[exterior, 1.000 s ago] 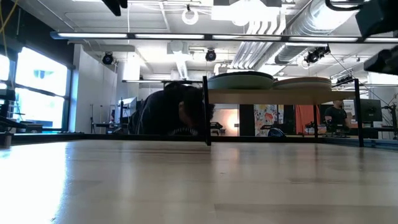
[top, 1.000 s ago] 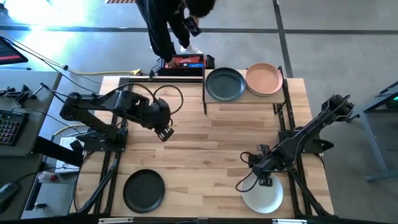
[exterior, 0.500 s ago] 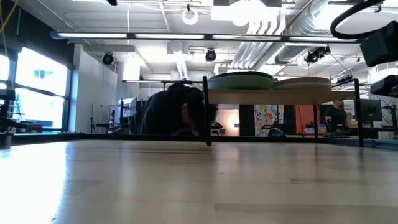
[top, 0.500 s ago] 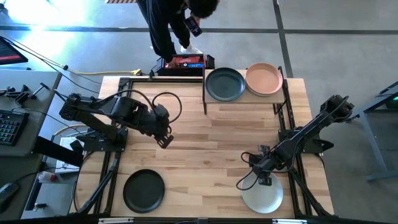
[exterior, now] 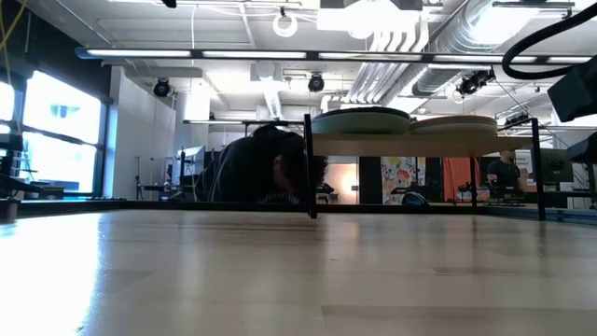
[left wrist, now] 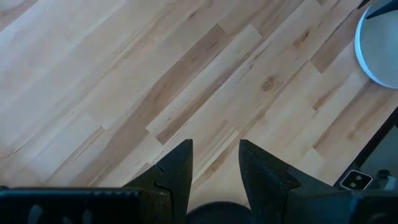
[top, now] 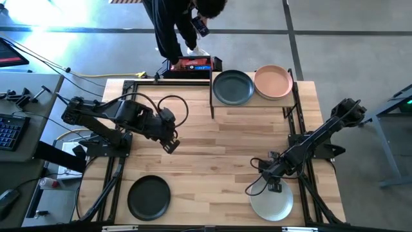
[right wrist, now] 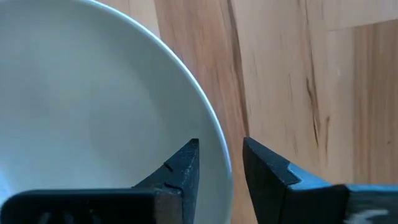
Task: Place and stack plates onto a shelf
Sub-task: Stack the white plate on the black plate on the shelf
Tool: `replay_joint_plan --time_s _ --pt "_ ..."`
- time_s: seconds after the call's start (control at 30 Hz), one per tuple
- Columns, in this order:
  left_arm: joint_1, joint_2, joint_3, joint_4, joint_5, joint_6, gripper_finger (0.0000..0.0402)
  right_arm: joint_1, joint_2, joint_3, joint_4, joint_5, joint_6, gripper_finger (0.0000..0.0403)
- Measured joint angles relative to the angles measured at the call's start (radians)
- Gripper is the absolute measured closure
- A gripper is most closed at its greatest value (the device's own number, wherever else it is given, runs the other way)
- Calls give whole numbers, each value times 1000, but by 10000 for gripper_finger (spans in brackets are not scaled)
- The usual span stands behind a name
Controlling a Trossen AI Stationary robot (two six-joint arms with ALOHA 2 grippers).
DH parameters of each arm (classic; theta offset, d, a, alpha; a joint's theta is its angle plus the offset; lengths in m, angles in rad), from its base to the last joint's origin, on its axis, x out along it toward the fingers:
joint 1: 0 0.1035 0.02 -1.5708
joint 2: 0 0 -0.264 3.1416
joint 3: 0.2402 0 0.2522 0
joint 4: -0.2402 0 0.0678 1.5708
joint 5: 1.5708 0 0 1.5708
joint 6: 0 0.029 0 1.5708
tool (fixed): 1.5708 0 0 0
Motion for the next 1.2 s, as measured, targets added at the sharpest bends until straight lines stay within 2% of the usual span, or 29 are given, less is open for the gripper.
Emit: replay_joint_plan --time_s 0.4,0.6,0.8,1.2 --pt "0 0 0 0 -28 1 284 0 0 0 9 -50 -15 398" --pt "0 8 0 0 -28 29 284 -9 -2 9 4 -60 27 401" --pt "0 42 0 5 -27 103 284 -9 -2 80 -51 -35 35 403" --pt "1 119 0 70 -53 168 284 -25 -3 326 -307 120 36 403"
